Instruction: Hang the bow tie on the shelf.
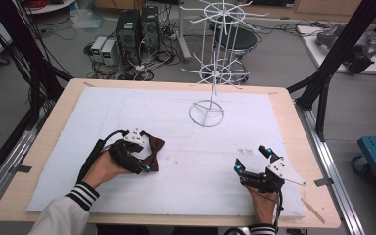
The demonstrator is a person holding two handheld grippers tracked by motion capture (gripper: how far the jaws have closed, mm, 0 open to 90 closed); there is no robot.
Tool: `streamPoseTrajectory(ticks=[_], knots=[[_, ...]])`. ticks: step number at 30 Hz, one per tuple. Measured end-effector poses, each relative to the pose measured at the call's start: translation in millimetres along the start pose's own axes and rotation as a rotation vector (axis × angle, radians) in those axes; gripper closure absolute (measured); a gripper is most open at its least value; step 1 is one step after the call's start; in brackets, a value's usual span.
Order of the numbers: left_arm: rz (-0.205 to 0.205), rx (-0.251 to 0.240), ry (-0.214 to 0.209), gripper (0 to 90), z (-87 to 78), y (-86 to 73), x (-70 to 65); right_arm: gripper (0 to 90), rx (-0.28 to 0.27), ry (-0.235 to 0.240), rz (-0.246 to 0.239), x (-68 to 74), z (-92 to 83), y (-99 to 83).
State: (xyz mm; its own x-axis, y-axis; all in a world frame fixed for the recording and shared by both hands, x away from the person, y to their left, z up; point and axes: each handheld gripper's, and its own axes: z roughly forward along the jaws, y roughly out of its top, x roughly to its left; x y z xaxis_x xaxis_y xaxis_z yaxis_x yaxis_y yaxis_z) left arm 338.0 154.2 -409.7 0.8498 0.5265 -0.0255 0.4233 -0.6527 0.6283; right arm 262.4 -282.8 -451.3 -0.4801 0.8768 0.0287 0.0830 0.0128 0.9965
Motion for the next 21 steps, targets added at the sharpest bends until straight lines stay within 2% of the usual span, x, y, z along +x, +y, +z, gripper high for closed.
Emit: streamPoseTrajectory(ticks=[3,10,16,21], knots=[[-0.001,0.015,-0.012,27.5,3.1,0.3,0.6,0.7,0.0,0.0,-0.001,-0.1,0.0,0.0],[-0.018,0.043,-0.02,40.8,7.0,-0.1,1.2,0.7,0.001,0.003,0.0,-0.1,-0.3,0.0],[-0.017,0.059,-0.021,61.5,8.9,-0.4,0.5,0.7,0.001,0.003,-0.001,-0.2,-0.3,0.0],[-0.052,0.061,-0.025,76.3,11.5,-0.8,1.1,0.7,0.0,0.001,0.0,0.1,-0.2,-0.1]])
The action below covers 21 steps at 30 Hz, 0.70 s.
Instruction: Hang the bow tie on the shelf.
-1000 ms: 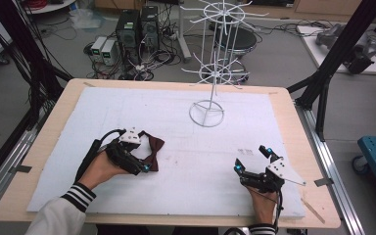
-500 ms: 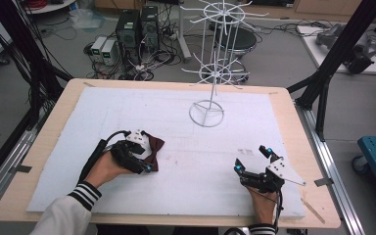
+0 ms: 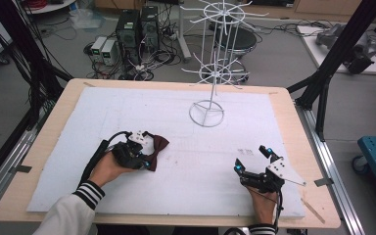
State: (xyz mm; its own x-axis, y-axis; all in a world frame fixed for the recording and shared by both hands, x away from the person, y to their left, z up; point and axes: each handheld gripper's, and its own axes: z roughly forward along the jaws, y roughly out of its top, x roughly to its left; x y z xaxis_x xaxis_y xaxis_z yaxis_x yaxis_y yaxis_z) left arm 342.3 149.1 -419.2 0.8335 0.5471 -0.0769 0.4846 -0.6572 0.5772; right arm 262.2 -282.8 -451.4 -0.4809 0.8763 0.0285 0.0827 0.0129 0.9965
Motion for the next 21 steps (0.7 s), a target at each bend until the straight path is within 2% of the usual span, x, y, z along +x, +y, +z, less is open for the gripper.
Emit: streamPoseTrajectory(ticks=[3,10,16,17,21], knots=[[0.015,0.001,0.005,80.8,-0.5,0.2,-1.3,0.7,0.0,0.0,-0.001,0.0,0.0,0.0],[0.04,-0.001,0.014,81.9,-1.9,0.1,-2.0,0.7,0.004,-0.001,-0.005,0.3,-0.1,0.0],[0.051,-0.023,0.016,82.0,-5.6,-0.3,-2.3,0.7,0.002,-0.002,-0.008,0.3,0.0,0.0],[0.06,-0.034,0.006,81.9,-7.6,-0.5,-1.5,0.7,0.0,-0.002,-0.013,0.2,0.2,0.0],[0.061,-0.054,0.003,81.9,-10.5,-1.1,-1.4,0.7,-0.001,-0.002,-0.001,-0.6,-0.1,0.0]])
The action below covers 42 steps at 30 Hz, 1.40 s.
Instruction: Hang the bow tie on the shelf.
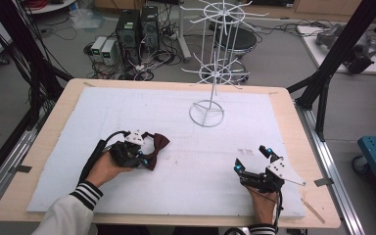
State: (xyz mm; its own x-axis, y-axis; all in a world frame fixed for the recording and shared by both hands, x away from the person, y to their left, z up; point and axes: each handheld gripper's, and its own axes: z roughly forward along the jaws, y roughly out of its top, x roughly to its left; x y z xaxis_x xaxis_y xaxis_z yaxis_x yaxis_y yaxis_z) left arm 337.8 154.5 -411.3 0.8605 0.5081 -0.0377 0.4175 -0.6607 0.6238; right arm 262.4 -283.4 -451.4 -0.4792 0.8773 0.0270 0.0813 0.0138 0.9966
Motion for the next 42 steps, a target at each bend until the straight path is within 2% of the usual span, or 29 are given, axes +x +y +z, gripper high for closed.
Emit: streamPoseTrajectory(ticks=[8,9,10,12,13,15,19,20,23,26,32,33,35,42], knots=[[0.007,-0.079,-0.011,82.0,-11.8,-0.4,0.6,0.7,-0.004,-0.005,0.022,-1.1,-0.5,0.2],[0.009,-0.109,-0.018,81.9,-16.2,-0.7,1.1,0.7,-0.008,-0.005,0.02,-1.7,-0.3,0.2],[0.009,-0.109,-0.018,81.9,-16.2,-0.7,1.1,0.7,-0.01,-0.006,0.019,-2.2,0.1,0.3],[0.008,-0.155,-0.035,81.9,-21.5,-1.0,2.1,0.7,-0.006,-0.004,0.03,-2.6,-0.3,0.5],[0.008,-0.155,-0.035,81.9,-21.5,-1.0,2.1,0.7,-0.005,-0.003,0.035,-2.6,-0.4,0.5],[0.01,-0.187,-0.043,81.9,-25.8,-1.1,3.2,0.7,-0.003,-0.002,0.041,-2.8,-0.3,0.7],[0.01,-0.22,-0.053,81.9,-28.8,-1.2,5.1,0.7,0.003,0.011,0.045,-3.4,0.7,1.6],[0.005,-0.243,-0.061,81.9,-30.9,-1.4,6.5,0.7,0.006,0.024,0.042,-3.5,1.1,4.3],[0.005,-0.26,-0.068,81.9,-32.5,-1.5,7.4,0.7,0.006,0.033,0.035,-3.2,2.0,8.6],[-0.004,-0.307,-0.095,82.0,-35.6,-0.6,8.2,0.7,0.0,0.077,0.033,-0.6,5.0,22.1],[0.016,-0.321,-0.103,82.0,-40.7,2.8,8.5,0.7,0.006,0.168,0.014,5.5,14.5,44.2],[0.011,-0.346,-0.114,82.0,-43.2,3.9,8.5,0.7,0.01,0.181,0.008,6.8,16.5,47.8],[0.007,-0.359,-0.123,82.0,-44.2,4.1,8.6,0.7,0.015,0.216,-0.003,9.7,20.3,54.6],[0.012,-0.393,-0.144,82.0,-47.5,4.4,9.6,0.7,0.072,0.31,-0.04,19.6,34.4,73.7]])
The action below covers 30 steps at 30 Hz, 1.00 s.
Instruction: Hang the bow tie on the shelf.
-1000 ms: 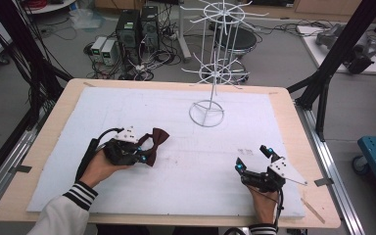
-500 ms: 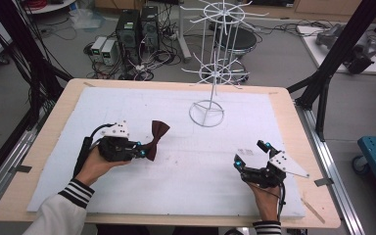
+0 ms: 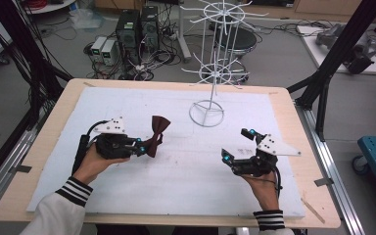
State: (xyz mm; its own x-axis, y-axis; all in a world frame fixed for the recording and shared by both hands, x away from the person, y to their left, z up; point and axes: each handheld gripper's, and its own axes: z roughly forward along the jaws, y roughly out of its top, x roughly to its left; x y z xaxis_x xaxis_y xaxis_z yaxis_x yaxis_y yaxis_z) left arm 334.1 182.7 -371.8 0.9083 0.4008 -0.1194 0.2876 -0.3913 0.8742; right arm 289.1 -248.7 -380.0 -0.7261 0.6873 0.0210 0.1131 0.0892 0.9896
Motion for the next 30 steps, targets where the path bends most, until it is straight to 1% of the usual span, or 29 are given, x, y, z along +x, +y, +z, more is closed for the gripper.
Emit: streamPoseTrajectory(ticks=[4,5,6,7,8,9,10,11,12,13,18,20,22,23,25,27,28,29,30], knots=[[0.004,-0.026,-0.017,82.0,-1.1,1.7,0.1,0.7,0.018,0.044,-0.016,2.8,7.2,10.3],[0.004,-0.026,-0.017,82.0,-1.1,1.7,0.1,0.7,0.018,0.044,-0.016,2.8,7.2,10.3],[0.011,-0.031,-0.022,82.0,-1.3,3.2,-0.1,0.7,0.03,0.076,-0.031,4.4,11.3,16.5],[0.011,-0.031,-0.022,82.0,-1.3,3.2,-0.1,0.7,0.03,0.076,-0.031,4.4,11.3,16.5],[0.015,-0.036,-0.027,82.0,-1.5,4.6,-0.4,0.7,0.033,0.087,-0.037,5.0,12.7,18.4],[0.028,-0.041,-0.032,82.0,-1.7,7.3,-1.3,0.7,0.042,0.121,-0.047,6.5,16.5,24.6],[0.028,-0.041,-0.032,82.0,-1.7,7.3,-1.3,0.7,0.044,0.126,-0.054,6.8,17.8,26.6],[0.042,-0.043,-0.038,82.0,-1.8,11.9,-3.1,0.7,0.05,0.133,-0.056,7.3,19.4,29.3],[0.042,-0.043,-0.038,82.0,-1.8,11.9,-3.1,0.7,0.048,0.141,-0.058,7.3,21.3,32.1],[0.058,-0.052,-0.045,82.0,-2.1,16.8,-4.7,0.7,0.049,0.15,-0.052,7.8,22.8,34.6],[0.093,-0.058,-0.065,82.0,-0.6,26.6,-8.4,0.8,0.052,0.187,-0.059,9.6,30.8,48.5],[0.102,-0.067,-0.076,82.0,0.5,30.6,-10.2,0.8,0.052,0.203,-0.062,9.9,34.3,53.4],[0.115,-0.074,-0.092,82.0,1.7,34.5,-11.7,0.8,0.056,0.225,-0.055,9.4,38.3,57.8],[0.122,-0.08,-0.093,82.0,2.6,36.3,-13.1,0.8,0.057,0.232,-0.056,9.2,40.2,59.9],[0.13,-0.088,-0.113,82.0,3.7,39.3,-14.0,0.8,0.065,0.252,-0.057,9.9,43.9,64.2],[0.131,-0.095,-0.119,82.0,4.3,40.7,-14.7,0.8,0.073,0.27,-0.07,10.5,48.0,68.8],[0.144,-0.099,-0.124,82.0,5.3,42.9,-15.3,0.8,0.08,0.276,-0.072,11.1,50.2,71.0],[0.146,-0.102,-0.131,82.0,5.5,43.8,-15.7,0.9,0.086,0.28,-0.079,11.2,52.5,73.0],[0.144,-0.109,-0.142,82.0,5.9,44.4,-16.1,2.5,0.09,0.282,-0.09,11.5,54.4,75.3]])
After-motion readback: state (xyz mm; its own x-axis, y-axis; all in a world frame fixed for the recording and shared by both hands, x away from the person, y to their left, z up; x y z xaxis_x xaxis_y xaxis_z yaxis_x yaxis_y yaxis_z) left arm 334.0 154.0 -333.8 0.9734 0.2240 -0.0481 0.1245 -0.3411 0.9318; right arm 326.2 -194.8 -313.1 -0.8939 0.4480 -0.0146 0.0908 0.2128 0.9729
